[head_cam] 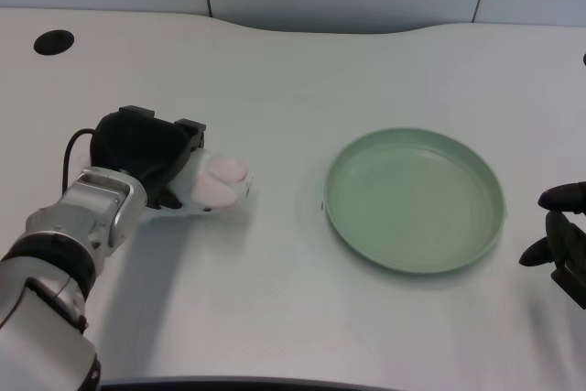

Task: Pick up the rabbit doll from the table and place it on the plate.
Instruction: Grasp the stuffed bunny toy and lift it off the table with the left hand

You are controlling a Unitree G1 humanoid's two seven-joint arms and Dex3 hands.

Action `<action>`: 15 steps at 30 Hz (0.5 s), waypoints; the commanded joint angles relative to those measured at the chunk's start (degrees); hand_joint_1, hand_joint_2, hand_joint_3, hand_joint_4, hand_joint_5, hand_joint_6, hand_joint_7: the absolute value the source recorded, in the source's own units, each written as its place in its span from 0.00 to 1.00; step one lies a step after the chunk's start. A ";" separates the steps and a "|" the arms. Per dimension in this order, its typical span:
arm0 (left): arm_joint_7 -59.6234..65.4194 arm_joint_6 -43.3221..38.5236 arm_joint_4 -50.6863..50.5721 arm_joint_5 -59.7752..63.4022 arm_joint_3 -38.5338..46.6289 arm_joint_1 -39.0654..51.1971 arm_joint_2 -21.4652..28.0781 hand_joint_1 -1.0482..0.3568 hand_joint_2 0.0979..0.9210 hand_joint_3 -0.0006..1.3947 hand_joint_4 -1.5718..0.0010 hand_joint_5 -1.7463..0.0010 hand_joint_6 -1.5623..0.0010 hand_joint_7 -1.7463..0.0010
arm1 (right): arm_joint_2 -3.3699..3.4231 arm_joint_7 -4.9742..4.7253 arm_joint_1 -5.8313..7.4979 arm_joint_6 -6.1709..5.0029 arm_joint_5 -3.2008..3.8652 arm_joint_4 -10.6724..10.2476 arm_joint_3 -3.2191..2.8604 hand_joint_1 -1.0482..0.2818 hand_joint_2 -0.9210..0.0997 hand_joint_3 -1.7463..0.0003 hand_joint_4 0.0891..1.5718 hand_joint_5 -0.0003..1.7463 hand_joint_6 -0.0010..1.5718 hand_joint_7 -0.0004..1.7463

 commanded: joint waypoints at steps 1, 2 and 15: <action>-0.91 -0.30 0.48 -0.23 0.42 -0.50 0.43 0.58 1.00 0.00 0.51 0.00 0.51 0.49 | -0.85 -0.30 -0.19 0.18 -0.08 -0.36 -0.48 0.58 0.00 0.63 0.16 1.00 0.11 0.93; -1.58 -0.41 0.48 -0.57 0.68 -0.61 0.40 0.57 1.00 0.01 0.50 0.00 0.48 0.57 | -0.83 -0.39 -0.27 0.14 -0.19 -0.27 -0.43 0.58 0.00 0.63 0.16 1.00 0.11 0.93; -0.41 -4.93 -0.60 -4.94 6.07 -1.61 1.18 0.65 0.99 0.05 0.51 0.00 0.65 0.00 | -0.44 -1.29 -1.65 0.80 -0.62 0.58 0.06 0.60 0.00 0.63 0.16 1.00 0.11 0.93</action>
